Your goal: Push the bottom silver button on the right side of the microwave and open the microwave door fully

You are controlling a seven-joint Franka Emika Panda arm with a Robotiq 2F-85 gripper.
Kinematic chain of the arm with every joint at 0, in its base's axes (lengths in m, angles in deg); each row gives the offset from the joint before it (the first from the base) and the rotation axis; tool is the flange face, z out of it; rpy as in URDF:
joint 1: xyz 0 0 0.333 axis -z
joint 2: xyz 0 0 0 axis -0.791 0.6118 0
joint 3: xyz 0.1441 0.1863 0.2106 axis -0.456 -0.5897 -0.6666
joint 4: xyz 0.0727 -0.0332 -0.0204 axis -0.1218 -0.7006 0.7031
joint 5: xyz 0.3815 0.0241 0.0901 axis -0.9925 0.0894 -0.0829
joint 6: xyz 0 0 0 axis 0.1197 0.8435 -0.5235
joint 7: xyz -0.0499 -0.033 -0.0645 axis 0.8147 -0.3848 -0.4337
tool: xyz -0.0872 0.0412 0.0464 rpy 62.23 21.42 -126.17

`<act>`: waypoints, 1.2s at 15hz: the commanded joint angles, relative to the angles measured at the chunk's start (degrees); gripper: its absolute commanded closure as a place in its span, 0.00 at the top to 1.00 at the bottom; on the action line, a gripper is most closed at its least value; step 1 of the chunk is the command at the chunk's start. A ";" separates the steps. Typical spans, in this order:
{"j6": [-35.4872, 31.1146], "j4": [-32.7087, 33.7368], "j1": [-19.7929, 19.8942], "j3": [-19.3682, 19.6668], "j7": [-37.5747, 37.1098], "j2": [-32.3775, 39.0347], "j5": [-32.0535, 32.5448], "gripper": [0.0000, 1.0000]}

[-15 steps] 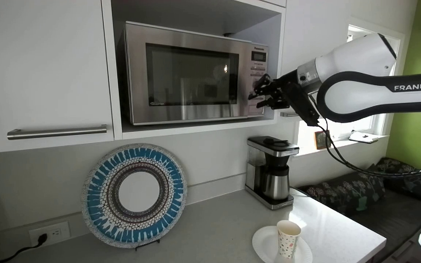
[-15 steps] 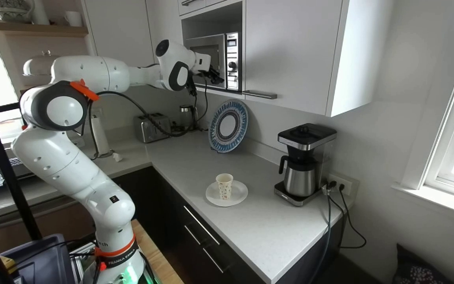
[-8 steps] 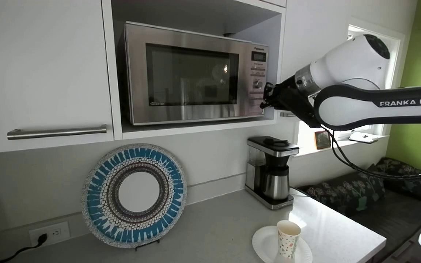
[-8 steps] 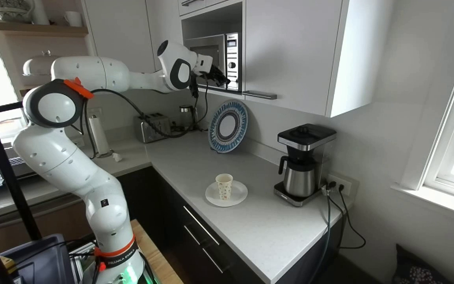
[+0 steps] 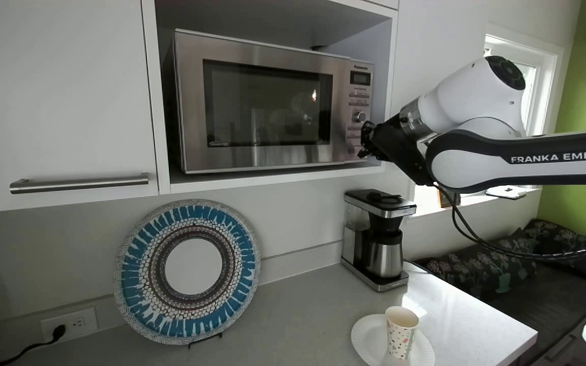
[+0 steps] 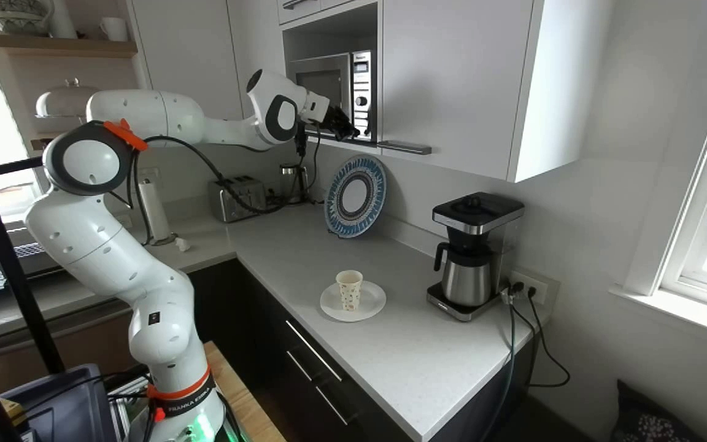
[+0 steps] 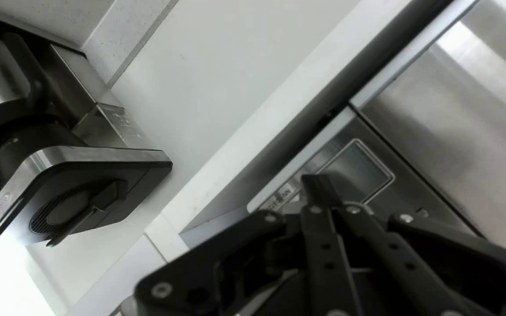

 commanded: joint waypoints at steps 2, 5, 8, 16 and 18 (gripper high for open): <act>-0.67 -0.04 3.68 -2.95 -6.24 -0.29 0.82 0.00; -3.13 -0.43 3.60 -2.67 -6.72 0.24 0.18 0.00; -5.67 -0.73 3.37 -2.09 -6.27 0.94 -0.16 0.00; -11.81 -0.07 2.92 -1.10 -5.69 5.09 -1.07 0.00; -14.82 0.09 3.44 -1.11 -5.29 6.12 -0.38 0.00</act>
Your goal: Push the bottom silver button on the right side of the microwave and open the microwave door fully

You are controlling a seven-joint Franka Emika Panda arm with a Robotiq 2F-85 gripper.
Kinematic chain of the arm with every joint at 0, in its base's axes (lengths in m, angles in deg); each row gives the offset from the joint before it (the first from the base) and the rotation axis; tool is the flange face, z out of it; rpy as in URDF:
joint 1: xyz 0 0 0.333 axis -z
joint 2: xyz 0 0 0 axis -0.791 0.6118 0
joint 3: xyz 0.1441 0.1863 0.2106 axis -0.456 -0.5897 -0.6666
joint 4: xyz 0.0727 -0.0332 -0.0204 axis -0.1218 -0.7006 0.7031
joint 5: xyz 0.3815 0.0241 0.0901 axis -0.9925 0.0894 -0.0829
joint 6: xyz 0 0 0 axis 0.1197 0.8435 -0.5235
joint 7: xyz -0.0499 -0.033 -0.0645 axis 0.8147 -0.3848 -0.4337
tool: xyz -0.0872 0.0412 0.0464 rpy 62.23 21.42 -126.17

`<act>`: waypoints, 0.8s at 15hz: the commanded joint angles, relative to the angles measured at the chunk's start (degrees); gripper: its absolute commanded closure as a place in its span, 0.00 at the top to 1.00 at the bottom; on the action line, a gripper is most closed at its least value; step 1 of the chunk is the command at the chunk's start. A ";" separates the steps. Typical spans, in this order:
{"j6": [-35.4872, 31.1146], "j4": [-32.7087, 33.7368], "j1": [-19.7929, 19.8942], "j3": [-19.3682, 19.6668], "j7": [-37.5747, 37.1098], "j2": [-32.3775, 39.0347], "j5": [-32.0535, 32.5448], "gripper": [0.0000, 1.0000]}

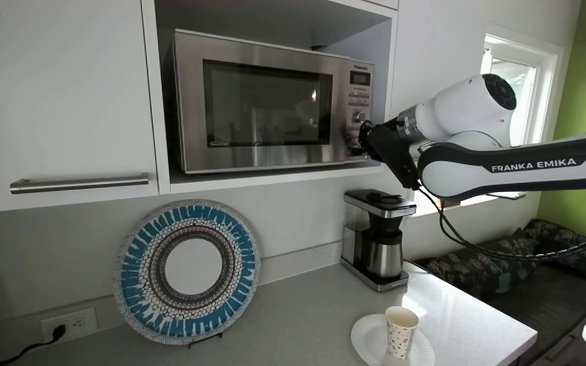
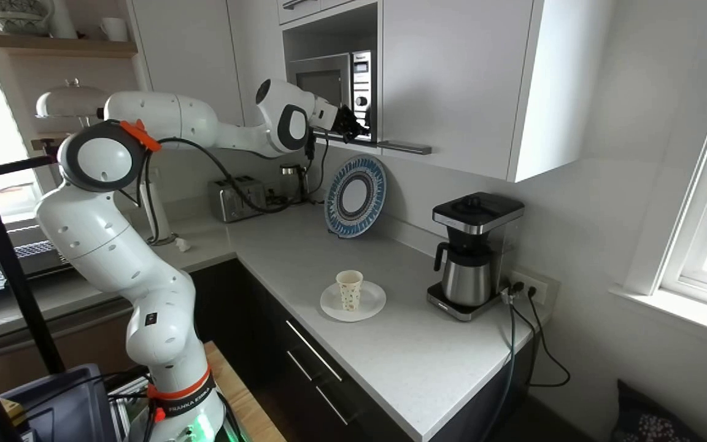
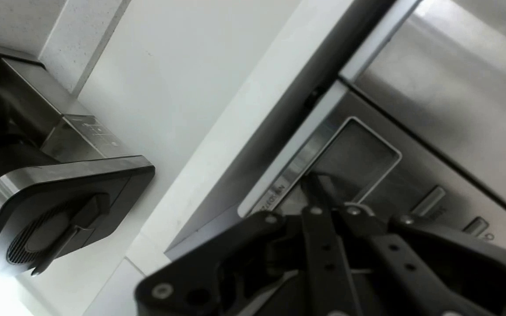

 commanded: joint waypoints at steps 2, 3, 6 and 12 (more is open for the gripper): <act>-7.88 0.79 0.12 0.82 0.79 4.49 -0.08 0.00; -9.17 0.65 0.02 1.01 0.89 5.13 -0.14 0.00; -12.37 0.55 -1.54 2.47 2.01 7.24 -0.47 0.00; -16.47 -0.22 -7.40 7.38 3.00 9.38 -0.70 0.00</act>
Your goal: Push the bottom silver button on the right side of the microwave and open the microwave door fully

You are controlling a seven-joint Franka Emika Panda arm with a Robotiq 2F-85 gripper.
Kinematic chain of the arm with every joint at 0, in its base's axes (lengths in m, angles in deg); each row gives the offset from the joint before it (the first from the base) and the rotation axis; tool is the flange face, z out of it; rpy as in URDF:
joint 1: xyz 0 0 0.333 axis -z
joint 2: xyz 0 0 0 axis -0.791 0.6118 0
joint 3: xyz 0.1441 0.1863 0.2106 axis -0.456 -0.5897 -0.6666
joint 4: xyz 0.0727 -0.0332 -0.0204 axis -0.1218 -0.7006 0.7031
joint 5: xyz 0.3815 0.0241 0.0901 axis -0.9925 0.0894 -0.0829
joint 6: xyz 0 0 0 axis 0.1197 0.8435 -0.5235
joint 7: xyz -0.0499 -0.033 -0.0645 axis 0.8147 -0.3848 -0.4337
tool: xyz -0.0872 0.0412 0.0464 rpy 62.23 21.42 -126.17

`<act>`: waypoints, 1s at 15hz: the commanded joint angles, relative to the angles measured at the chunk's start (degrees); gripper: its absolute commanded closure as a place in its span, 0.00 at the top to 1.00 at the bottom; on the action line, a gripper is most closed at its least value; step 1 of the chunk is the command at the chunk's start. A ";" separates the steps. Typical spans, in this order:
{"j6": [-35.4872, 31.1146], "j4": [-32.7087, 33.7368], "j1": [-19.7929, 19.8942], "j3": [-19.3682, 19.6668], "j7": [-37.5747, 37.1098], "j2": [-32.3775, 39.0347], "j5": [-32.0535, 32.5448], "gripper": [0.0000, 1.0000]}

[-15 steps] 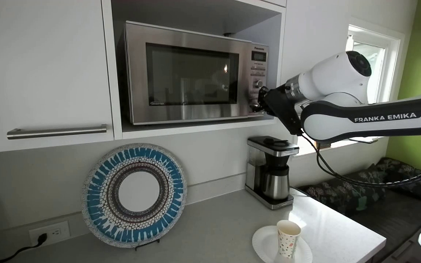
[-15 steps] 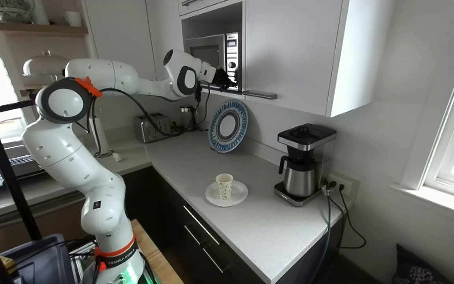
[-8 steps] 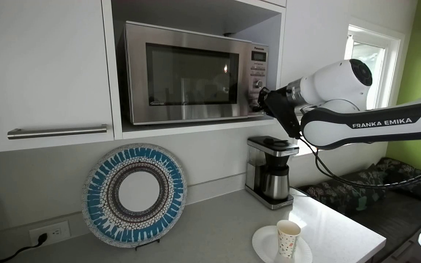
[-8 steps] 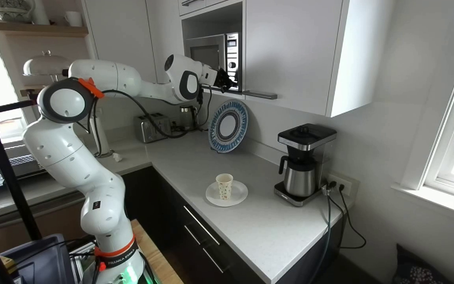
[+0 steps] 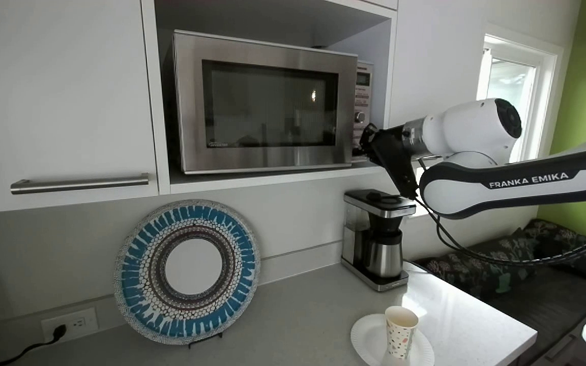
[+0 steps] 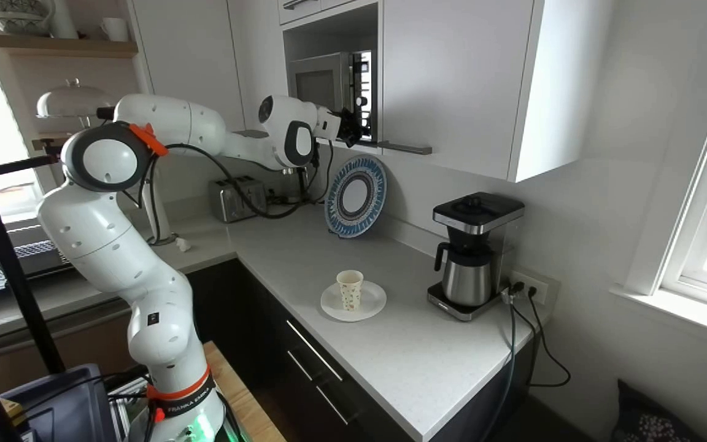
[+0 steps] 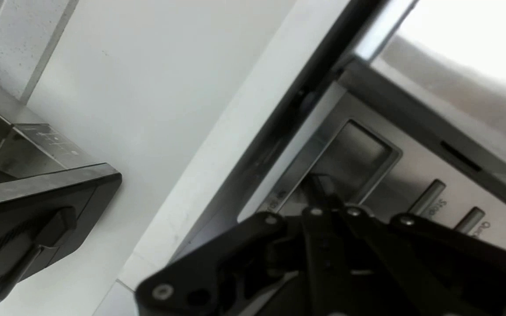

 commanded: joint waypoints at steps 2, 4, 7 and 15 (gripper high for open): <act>-0.27 4.14 -8.75 6.96 4.08 6.06 -1.13 0.00; 2.16 3.74 -12.96 9.52 9.71 4.46 -6.20 0.00; 9.50 3.68 -21.89 16.86 12.34 0.80 -5.30 0.32; 34.97 7.92 -25.25 18.07 30.95 -5.33 -18.04 0.78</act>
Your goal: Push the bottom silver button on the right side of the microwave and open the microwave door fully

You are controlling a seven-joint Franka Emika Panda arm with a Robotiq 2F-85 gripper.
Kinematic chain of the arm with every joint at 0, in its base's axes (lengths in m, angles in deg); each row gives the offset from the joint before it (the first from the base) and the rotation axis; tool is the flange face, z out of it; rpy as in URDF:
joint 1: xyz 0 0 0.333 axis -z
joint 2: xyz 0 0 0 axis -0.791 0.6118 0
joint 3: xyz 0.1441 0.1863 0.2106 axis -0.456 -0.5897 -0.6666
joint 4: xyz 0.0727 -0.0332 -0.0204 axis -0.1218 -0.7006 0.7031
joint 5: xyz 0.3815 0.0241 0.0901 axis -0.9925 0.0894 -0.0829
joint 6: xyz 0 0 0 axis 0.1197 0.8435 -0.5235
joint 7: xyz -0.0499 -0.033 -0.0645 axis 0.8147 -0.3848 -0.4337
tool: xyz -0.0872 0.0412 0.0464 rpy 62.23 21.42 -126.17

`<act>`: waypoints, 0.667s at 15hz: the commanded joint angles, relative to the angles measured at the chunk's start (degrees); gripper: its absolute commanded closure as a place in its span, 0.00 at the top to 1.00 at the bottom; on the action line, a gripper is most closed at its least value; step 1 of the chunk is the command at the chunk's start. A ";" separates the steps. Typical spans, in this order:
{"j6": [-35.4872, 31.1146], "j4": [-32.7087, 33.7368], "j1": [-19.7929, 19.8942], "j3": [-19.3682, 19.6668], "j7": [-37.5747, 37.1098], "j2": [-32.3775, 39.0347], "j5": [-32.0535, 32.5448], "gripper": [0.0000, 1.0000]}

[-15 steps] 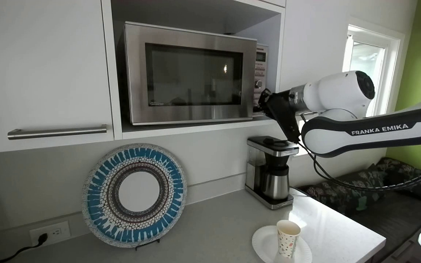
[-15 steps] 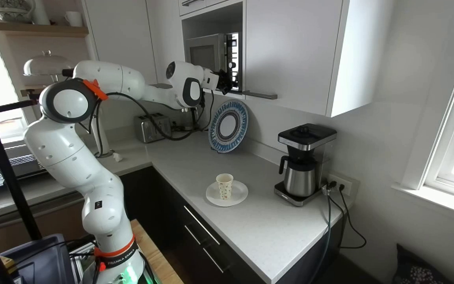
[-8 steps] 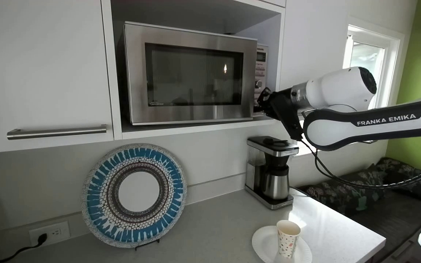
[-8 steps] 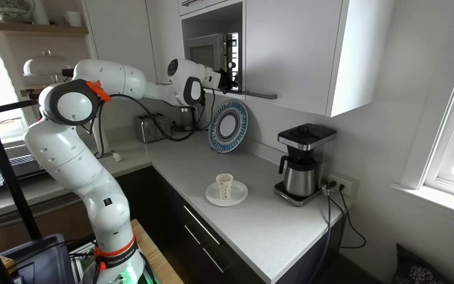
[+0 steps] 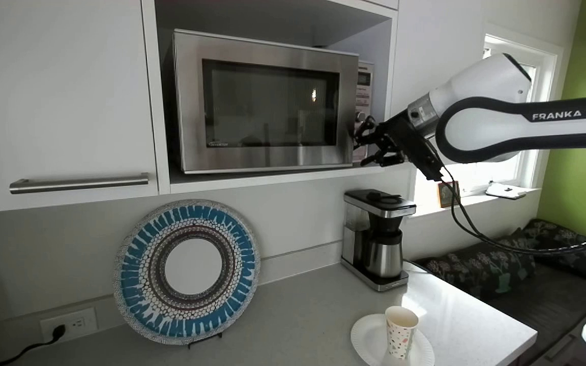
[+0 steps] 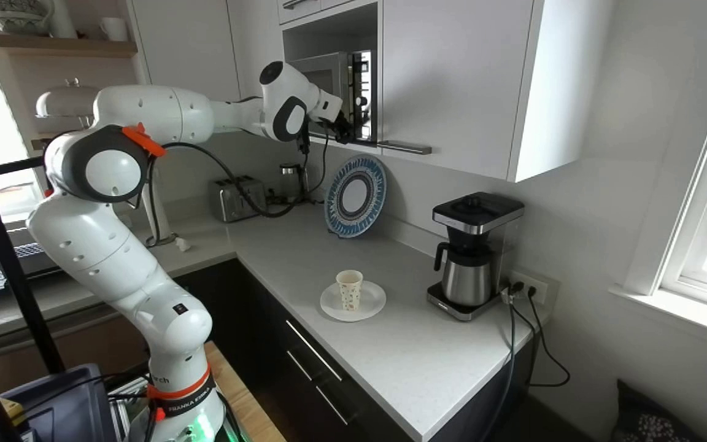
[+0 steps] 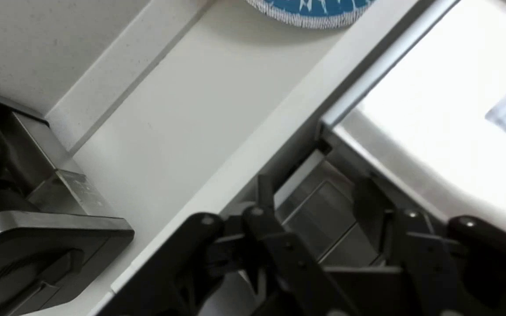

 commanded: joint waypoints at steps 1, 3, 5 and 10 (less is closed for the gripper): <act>10.80 2.20 1.22 -1.70 7.51 -2.56 -4.84 0.84; 14.33 2.90 1.95 -1.57 11.22 -3.11 -5.95 0.99; 17.16 3.71 2.78 -1.81 14.18 -3.63 -6.54 1.00; 19.19 5.06 1.62 -1.18 23.96 -3.89 -10.70 1.00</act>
